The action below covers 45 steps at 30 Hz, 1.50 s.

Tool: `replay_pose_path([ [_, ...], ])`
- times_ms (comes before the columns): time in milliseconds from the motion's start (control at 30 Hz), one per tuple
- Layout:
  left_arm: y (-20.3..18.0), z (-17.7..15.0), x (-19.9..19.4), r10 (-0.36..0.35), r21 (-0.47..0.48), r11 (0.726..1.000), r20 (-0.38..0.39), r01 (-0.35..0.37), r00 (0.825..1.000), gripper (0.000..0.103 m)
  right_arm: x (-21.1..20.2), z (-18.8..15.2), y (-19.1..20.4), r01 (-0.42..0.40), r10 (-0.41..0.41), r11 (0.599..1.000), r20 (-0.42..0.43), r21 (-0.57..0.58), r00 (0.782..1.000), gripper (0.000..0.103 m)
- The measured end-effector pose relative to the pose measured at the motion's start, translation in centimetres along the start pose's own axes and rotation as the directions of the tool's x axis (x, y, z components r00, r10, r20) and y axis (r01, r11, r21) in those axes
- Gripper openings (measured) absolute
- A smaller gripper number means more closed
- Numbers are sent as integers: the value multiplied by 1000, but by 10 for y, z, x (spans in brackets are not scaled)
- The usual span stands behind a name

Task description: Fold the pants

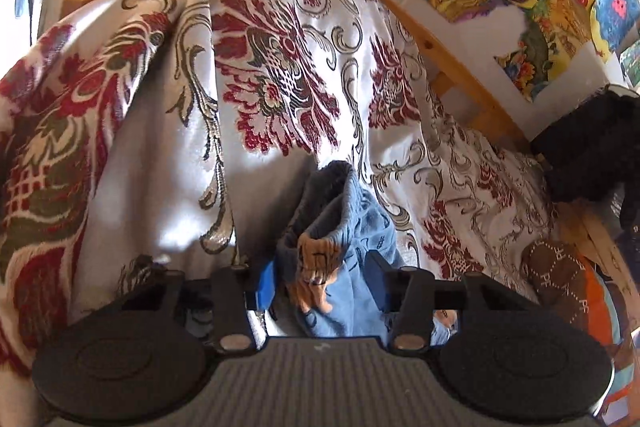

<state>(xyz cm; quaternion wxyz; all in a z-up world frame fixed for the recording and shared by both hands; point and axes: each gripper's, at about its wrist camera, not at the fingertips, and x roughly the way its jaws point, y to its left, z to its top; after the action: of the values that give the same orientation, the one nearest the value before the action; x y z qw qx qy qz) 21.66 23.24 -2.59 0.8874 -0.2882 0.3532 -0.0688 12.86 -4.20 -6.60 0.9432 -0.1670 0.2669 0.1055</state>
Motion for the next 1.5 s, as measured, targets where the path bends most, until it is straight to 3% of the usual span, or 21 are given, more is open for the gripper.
replay_pose_path([
  [67, 4, 3, 2, -15, -35, 999, -3, 15, 1000, 46, -1, 1, -2, -7, 7, 1000, -3, 2, 1000, 102],
  [100, 5, 4, 3, -5, -48, 999, -3, 5, 1000, 34, -2, 2, -3, -14, 14, 1000, -7, 4, 1000, 102],
  [167, 10, 4, 4, 15, -78, 997, 0, -15, 1000, 22, -6, 4, -7, -36, 36, 999, -9, 7, 999, 102],
  [267, 4, 3, 1, 6, -94, 996, 27, -3, 1000, 19, -16, 7, -17, -78, 78, 997, 3, 10, 997, 102],
  [400, -42, -2, -7, 30, 53, 998, 78, -34, 997, 18, -32, 7, -40, -111, 111, 993, 19, 47, 994, 102],
  [500, -88, -17, -17, -3, 203, 979, 122, -22, 993, 18, -49, 5, -71, -122, 119, 984, 28, 130, 992, 102],
  [667, -162, -59, -31, -50, 453, 891, 154, -25, 987, 18, -80, -13, -138, -138, 135, 950, 30, 281, 990, 102],
  [800, -202, -98, -20, -60, 533, 846, 101, -3, 993, 18, -99, -36, -193, -38, 42, 932, -5, 362, 999, 102],
  [900, -228, -129, -4, -51, 575, 818, 48, 14, 998, 18, -105, -55, -231, -8, 18, 899, -17, 438, 1000, 102],
  [1067, -270, -198, 30, 9, 735, 678, 5, -9, 1000, 18, -102, -78, -268, -69, 106, 844, -39, 532, 994, 102],
  [1167, -284, -237, 46, 54, 787, 616, -42, -1, 998, 19, -94, -85, -276, -124, 177, 809, -37, 575, 984, 102],
  [1267, -294, -270, 54, 100, 849, 527, -24, -32, 995, 19, -80, -85, -279, -258, 315, 735, 21, 627, 949, 102],
  [1367, -295, -288, 58, 122, 886, 458, 14, -69, 992, 20, -57, -80, -273, -406, 478, 634, 79, 659, 875, 92],
  [1433, -297, -293, 58, 128, 892, 444, 25, -80, 991, 21, -44, -74, -264, -445, 530, 620, 73, 646, 845, 81],
  [1500, -297, -293, 57, 129, 886, 457, 23, -80, 991, 23, -35, -68, -254, -447, 547, 634, 43, 631, 836, 68],
])
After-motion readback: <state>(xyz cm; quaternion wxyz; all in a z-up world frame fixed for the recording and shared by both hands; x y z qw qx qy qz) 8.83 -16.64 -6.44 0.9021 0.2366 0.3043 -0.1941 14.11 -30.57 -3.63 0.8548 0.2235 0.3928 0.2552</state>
